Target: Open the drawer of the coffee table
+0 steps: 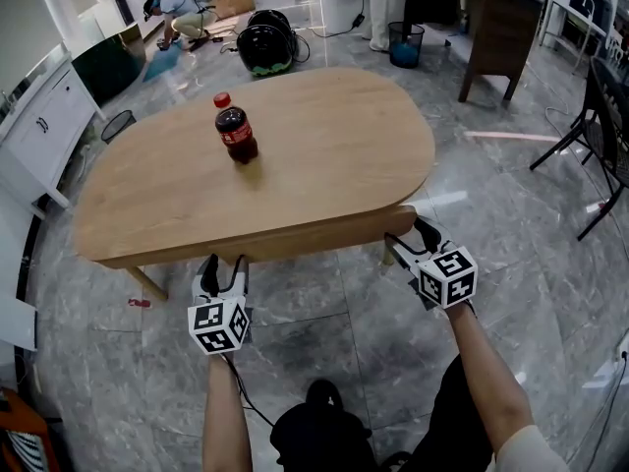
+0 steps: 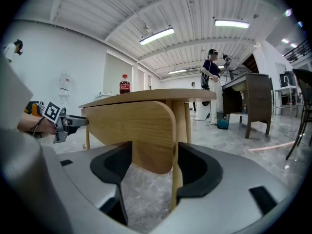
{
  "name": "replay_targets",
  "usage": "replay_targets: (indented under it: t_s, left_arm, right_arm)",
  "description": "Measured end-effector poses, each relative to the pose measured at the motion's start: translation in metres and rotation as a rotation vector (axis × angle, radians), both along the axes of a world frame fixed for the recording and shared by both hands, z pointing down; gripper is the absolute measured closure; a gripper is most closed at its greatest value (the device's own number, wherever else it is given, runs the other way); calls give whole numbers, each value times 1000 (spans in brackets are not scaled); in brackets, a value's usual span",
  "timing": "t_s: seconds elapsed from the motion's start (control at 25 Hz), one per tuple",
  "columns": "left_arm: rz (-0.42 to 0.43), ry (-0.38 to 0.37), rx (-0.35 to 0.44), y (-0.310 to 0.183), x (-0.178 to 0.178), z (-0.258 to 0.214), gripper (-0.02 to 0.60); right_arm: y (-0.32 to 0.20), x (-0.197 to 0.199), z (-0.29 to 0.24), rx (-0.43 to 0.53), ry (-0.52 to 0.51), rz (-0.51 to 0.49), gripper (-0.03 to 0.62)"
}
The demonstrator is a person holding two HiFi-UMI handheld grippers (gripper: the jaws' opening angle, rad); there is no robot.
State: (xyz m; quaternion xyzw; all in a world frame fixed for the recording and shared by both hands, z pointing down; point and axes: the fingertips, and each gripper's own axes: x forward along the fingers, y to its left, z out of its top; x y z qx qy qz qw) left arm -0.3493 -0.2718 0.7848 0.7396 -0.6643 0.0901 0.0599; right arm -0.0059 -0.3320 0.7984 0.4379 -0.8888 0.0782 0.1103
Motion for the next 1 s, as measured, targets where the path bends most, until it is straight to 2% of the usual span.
replay_targets:
  t_s: [0.2,0.44,0.6,0.8,1.0]
  left_arm:
    - [92,8,-3,-1,3,0,336]
    - [173,3,-19,-4,4,-1,336]
    - [179,16,-19,-3,9,-2,336]
    - [132,42,-17,-6,9,-2,336]
    - [131,48,-16,5,14,-1,336]
  right_arm:
    - [0,-3,-1,-4,21,-54,303]
    - [-3,-4,1,-4,17,-42,303]
    - [-4,-3,2,-3,10,-17,303]
    - [-5,-6,1,0,27,-29,303]
    - [3,-2,1,-14,-19,-20,303]
